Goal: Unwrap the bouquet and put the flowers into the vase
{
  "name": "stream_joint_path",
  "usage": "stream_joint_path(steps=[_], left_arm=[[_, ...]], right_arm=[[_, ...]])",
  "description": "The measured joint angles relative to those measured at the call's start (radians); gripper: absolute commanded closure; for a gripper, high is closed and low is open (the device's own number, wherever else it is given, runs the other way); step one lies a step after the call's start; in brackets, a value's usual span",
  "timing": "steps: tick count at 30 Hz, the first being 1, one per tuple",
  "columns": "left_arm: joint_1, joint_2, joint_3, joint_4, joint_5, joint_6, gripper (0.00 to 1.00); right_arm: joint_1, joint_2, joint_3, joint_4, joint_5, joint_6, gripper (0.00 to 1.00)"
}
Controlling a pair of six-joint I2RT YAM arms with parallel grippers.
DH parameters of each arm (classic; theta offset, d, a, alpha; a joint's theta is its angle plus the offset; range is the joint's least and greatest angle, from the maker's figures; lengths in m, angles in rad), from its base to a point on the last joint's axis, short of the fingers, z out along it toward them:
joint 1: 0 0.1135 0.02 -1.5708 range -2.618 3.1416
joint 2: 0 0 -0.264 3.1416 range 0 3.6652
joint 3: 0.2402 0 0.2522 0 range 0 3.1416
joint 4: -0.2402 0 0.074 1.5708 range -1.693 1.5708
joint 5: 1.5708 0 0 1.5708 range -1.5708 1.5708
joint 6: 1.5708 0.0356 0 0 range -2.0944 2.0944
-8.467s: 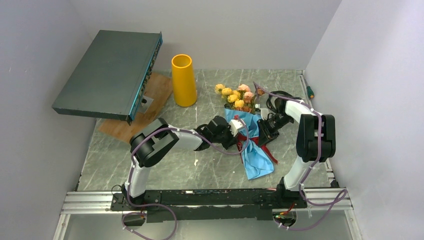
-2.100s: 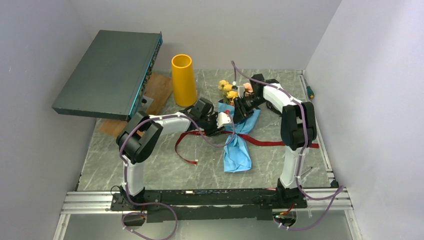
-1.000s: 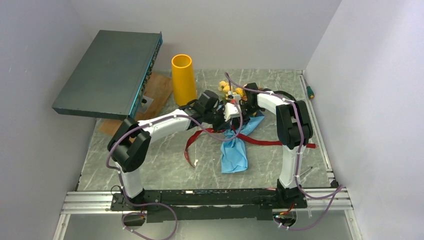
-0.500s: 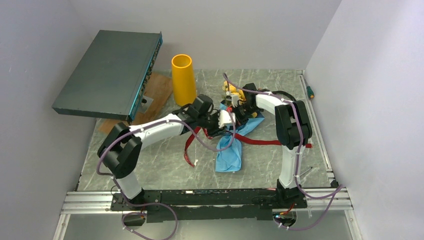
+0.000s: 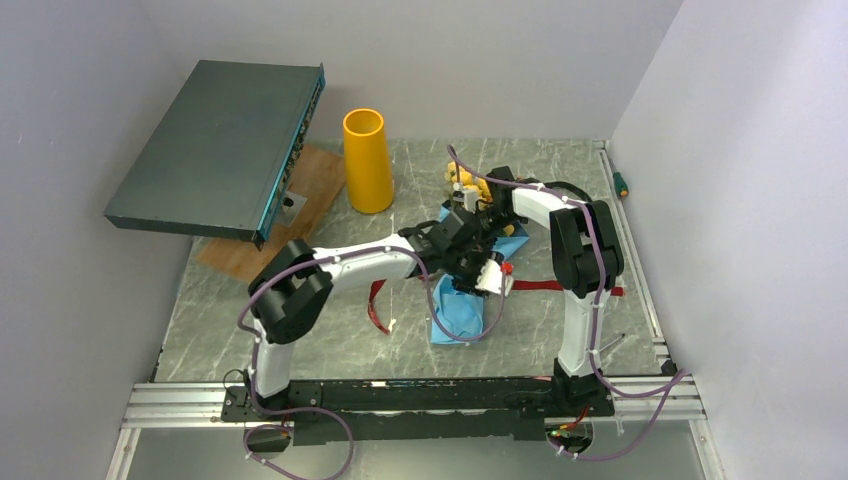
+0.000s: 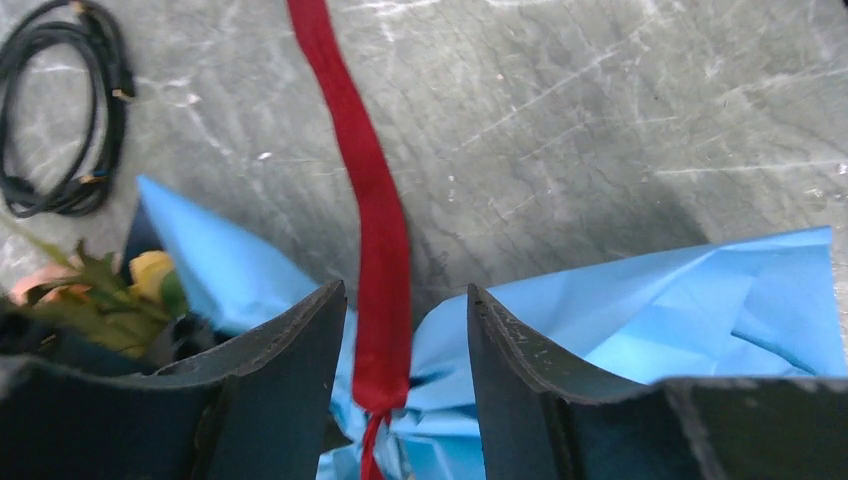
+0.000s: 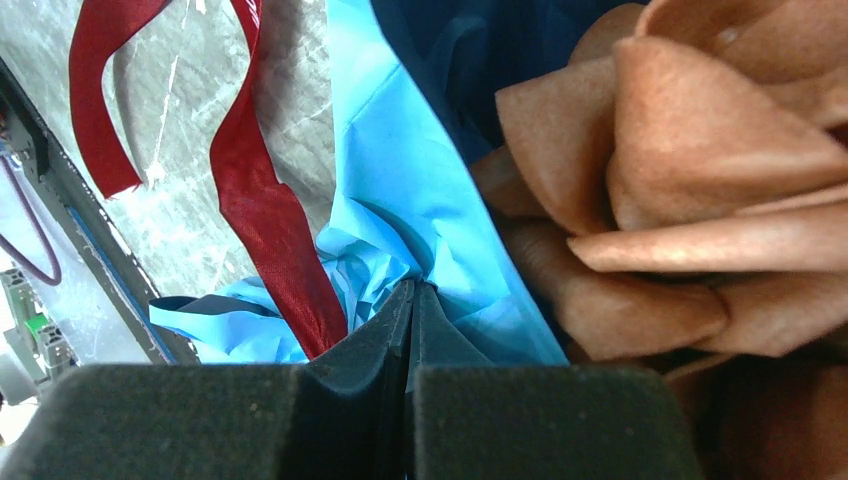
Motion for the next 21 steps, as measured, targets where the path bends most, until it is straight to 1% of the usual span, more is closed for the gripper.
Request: stream_joint_path(steps=[2,7,14,18,19,20,21], left_arm=[[-0.019,0.038,0.011,-0.002,-0.026,0.026,0.43],[-0.048,0.102,0.039,-0.013,-0.076,0.065,0.45],[-0.056,0.206,0.145,-0.026,-0.162,0.124,0.43],[-0.059,0.272,0.221,-0.072,-0.202,0.144,0.42],[-0.064,0.282,0.230,-0.079,-0.214,0.150,0.42],[-0.068,0.288,0.237,-0.087,-0.225,0.154,0.46],[-0.071,0.294,0.248,-0.100,-0.236,0.159,0.52]], right_arm=[[-0.001,0.002,0.002,-0.002,-0.004,0.000,1.00],[-0.001,0.002,0.002,-0.003,-0.006,-0.002,1.00],[-0.002,0.002,-0.003,0.003,-0.009,-0.002,1.00],[-0.005,0.002,-0.012,0.015,-0.023,-0.002,1.00],[-0.006,0.002,-0.014,0.016,-0.025,-0.002,1.00],[-0.006,0.002,-0.015,0.018,-0.027,-0.002,1.00],[-0.007,0.002,-0.016,0.019,-0.028,-0.002,1.00]])
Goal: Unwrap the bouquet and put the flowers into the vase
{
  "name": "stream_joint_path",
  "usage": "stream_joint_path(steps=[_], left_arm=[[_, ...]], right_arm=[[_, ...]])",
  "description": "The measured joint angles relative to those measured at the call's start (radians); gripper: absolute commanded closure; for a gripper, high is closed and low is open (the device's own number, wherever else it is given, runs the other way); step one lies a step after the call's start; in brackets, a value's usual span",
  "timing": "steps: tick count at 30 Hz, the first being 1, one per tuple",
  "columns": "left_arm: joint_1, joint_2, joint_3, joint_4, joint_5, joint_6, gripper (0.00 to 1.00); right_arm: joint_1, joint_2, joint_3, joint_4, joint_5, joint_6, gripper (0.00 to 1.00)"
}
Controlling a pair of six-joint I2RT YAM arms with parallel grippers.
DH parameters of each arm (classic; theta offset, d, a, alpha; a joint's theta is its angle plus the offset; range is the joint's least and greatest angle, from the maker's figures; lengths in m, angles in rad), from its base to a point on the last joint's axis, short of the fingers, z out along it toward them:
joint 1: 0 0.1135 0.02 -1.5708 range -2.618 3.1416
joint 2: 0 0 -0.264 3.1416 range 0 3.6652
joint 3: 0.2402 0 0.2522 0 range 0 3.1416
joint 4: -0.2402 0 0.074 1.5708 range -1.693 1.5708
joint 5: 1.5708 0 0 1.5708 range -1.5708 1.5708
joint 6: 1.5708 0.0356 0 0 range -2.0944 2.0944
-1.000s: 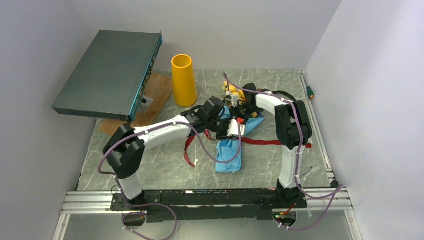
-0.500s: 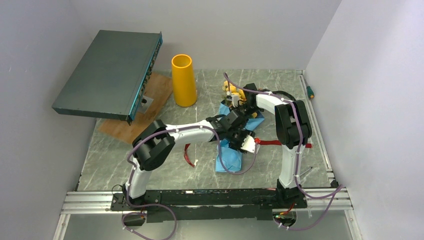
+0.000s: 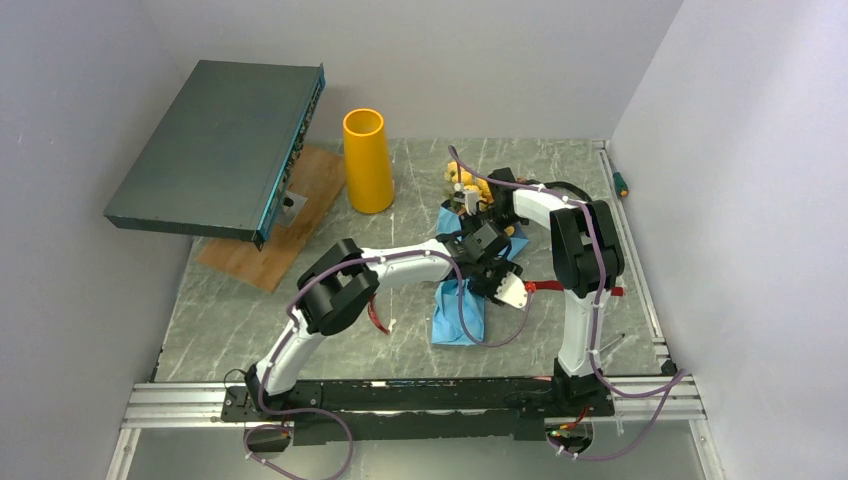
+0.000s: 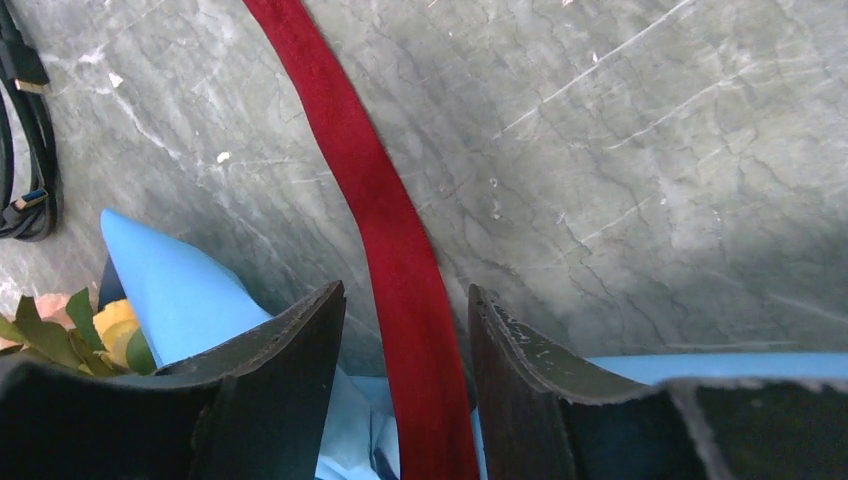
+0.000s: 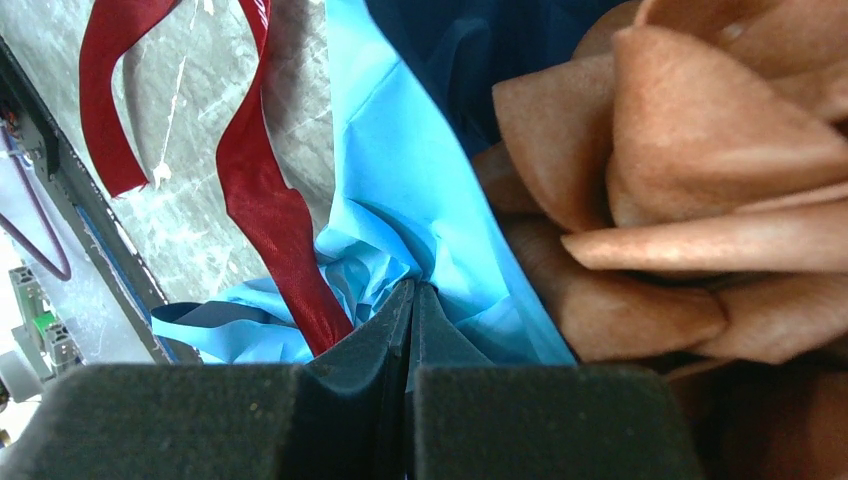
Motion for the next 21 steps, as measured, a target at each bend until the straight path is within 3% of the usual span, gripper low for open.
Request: stream_joint_path(steps=[7,14,21], left_arm=[[0.000,0.040,0.086,-0.106,-0.032,0.014,1.00],[0.010,0.003,0.079,-0.164,-0.014,-0.066,1.00],[0.047,-0.187,-0.036,-0.093,0.026,-0.216,1.00]], right_arm=[[0.000,0.010,0.000,0.005,-0.011,-0.001,1.00],[-0.001,0.017,0.000,0.008,-0.023,-0.005,1.00],[-0.001,0.018,0.000,0.008,-0.025,-0.008,1.00]])
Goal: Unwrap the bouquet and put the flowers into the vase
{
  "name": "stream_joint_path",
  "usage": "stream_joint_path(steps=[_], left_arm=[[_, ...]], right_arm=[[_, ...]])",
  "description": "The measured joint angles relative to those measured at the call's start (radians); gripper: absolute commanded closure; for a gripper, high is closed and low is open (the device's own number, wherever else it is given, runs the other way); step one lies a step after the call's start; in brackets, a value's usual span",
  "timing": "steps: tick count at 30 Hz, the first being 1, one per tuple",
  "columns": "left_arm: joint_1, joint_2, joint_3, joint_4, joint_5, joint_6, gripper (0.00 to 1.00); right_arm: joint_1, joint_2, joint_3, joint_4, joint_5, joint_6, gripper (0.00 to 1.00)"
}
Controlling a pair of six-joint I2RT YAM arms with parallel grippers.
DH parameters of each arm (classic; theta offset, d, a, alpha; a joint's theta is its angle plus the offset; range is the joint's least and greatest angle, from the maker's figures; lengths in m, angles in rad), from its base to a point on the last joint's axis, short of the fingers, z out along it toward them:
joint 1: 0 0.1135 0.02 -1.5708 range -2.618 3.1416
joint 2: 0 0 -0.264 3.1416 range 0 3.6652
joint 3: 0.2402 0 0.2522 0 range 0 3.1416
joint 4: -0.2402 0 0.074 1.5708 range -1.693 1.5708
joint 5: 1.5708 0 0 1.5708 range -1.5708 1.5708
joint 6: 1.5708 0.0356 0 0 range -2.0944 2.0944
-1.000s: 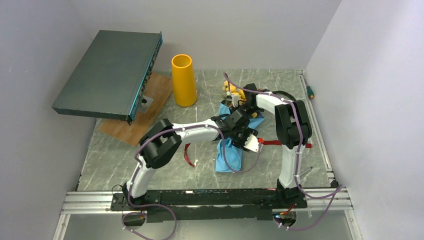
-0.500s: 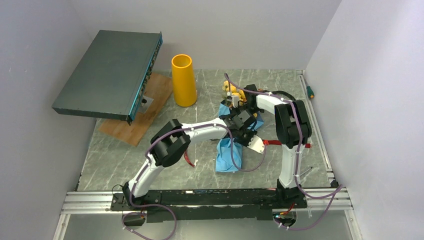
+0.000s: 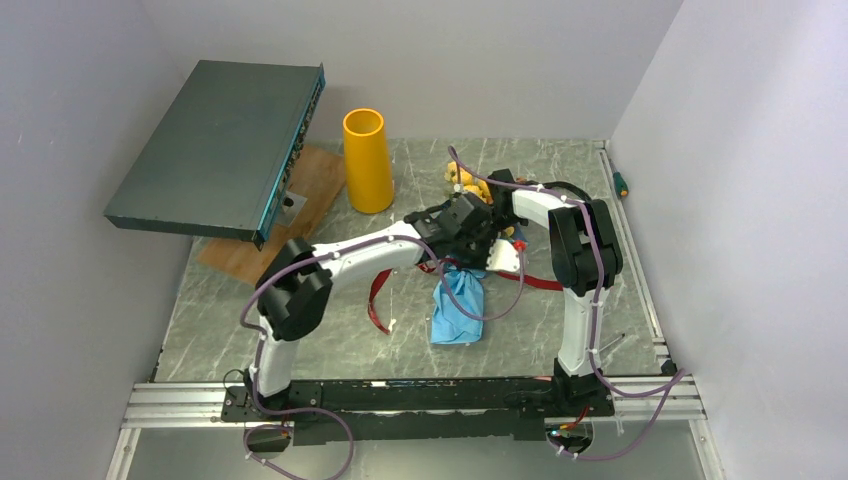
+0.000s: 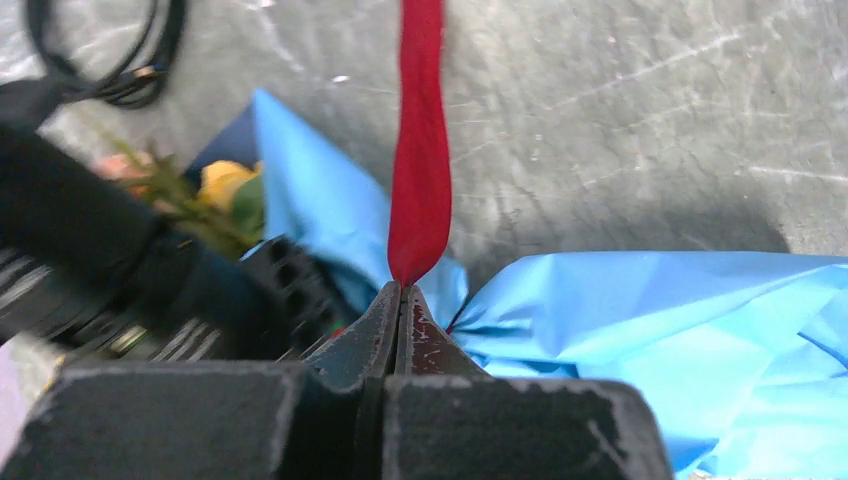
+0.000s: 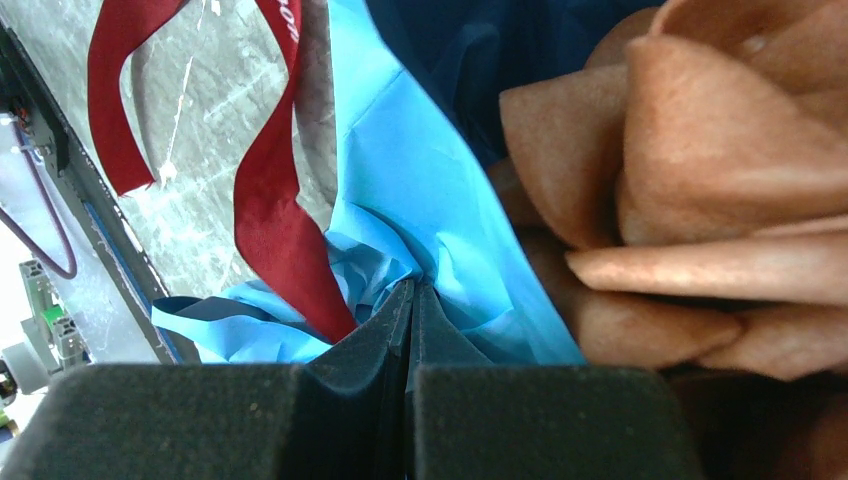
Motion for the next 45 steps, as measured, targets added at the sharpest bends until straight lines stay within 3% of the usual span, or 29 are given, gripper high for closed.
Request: stream_joint_path(steps=[11,28,38,43,44,45], left_arm=[[0.141,-0.124,-0.100,0.058,0.079,-0.156,1.00],[0.248,-0.337,-0.428,0.088,0.163,-0.131,1.00],[0.144,-0.358,-0.376,0.127,0.228,-0.128,1.00],[0.099,-0.383,-0.438,0.098,0.269,-0.028,1.00],[0.094,-0.393,-0.464,0.086,0.271,0.002,0.97],[0.090,-0.404,-0.494,0.070,0.270,0.036,0.87]], right_arm=[[0.000,0.001,0.000,0.001,-0.001,0.000,1.00],[0.008,0.002,-0.002,0.003,-0.005,-0.006,1.00],[0.013,0.006,-0.001,0.001,-0.008,-0.006,1.00],[0.013,0.006,0.000,0.000,-0.007,-0.006,1.00],[0.013,0.006,0.000,-0.001,-0.007,-0.006,1.00],[0.013,0.006,0.000,-0.001,-0.007,-0.006,1.00]])
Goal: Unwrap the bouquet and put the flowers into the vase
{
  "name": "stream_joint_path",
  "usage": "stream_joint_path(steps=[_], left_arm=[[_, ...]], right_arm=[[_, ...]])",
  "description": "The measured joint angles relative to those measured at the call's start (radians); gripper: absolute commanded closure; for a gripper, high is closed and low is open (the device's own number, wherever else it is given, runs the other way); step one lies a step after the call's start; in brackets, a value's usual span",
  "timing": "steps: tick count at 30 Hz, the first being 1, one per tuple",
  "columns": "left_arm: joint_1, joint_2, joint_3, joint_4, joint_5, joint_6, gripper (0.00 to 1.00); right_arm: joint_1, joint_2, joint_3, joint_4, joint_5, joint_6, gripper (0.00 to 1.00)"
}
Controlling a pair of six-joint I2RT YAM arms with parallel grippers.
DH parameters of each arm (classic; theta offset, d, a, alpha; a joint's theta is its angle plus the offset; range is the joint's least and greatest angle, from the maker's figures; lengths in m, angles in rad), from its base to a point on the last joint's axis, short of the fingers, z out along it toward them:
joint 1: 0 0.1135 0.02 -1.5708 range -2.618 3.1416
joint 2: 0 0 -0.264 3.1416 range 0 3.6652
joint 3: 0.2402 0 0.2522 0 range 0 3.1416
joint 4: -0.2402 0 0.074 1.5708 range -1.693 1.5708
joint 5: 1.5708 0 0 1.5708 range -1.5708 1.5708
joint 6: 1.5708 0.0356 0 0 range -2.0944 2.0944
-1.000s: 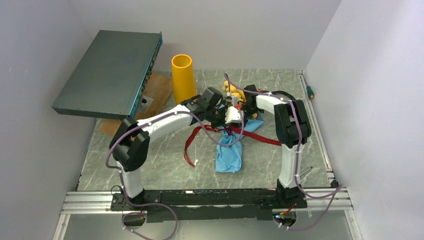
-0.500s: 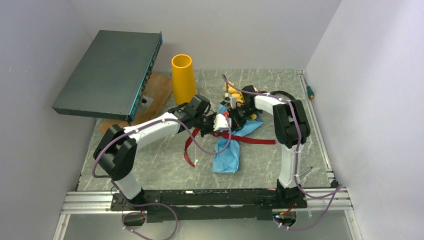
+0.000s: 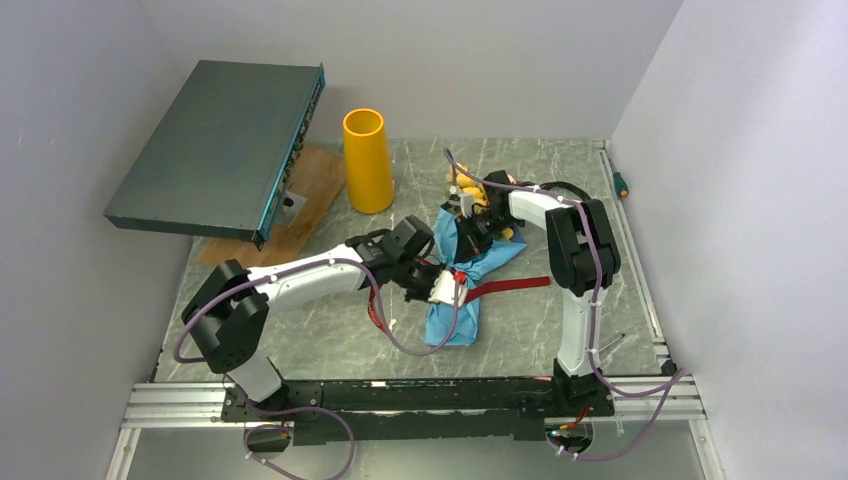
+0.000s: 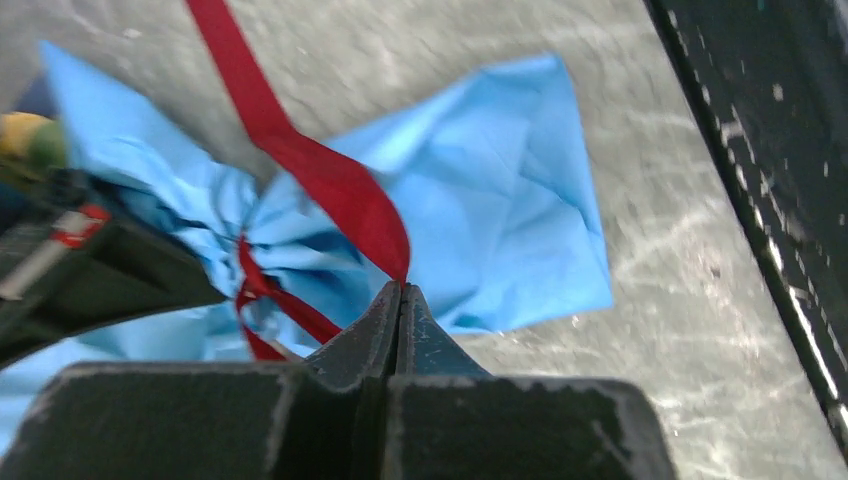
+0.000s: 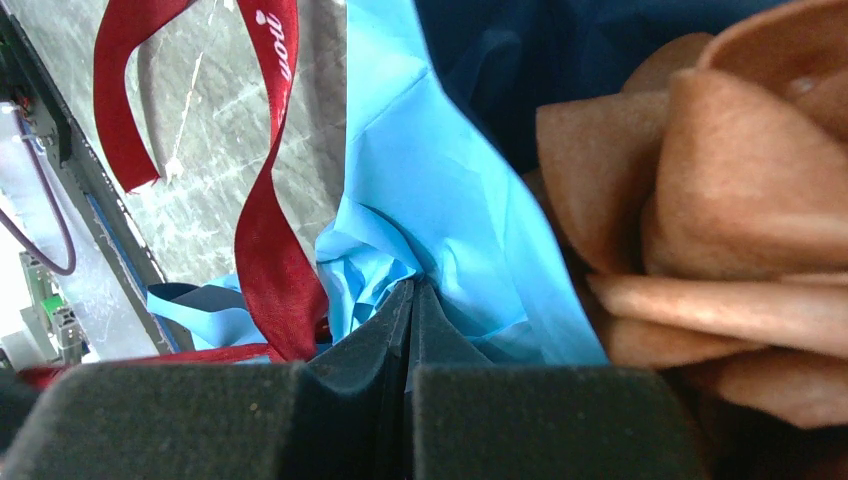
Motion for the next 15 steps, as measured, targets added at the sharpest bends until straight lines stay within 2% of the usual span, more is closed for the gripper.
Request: stream_joint_path(steps=[2,4,9,11,15], left_arm=[[-0.003,-0.005,-0.040,-0.030,-0.011,0.061,0.65],[-0.004,-0.005,-0.061,-0.072,-0.021,0.104,0.57],[0.002,-0.030,-0.056,-0.109,-0.042,0.103,0.59],[0.017,-0.047,-0.030,-0.112,-0.036,0.065,0.63],[0.087,-0.066,0.051,-0.066,-0.017,-0.040,0.64]], right_arm=[[0.000,0.000,0.000,0.000,0.000,0.000,1.00],[0.000,0.000,0.001,0.000,0.000,0.000,1.00],[0.000,0.004,0.006,-0.006,-0.001,0.000,1.00],[0.000,0.005,0.007,-0.008,-0.001,0.000,1.00],[0.000,0.005,0.007,-0.008,-0.002,0.000,1.00]])
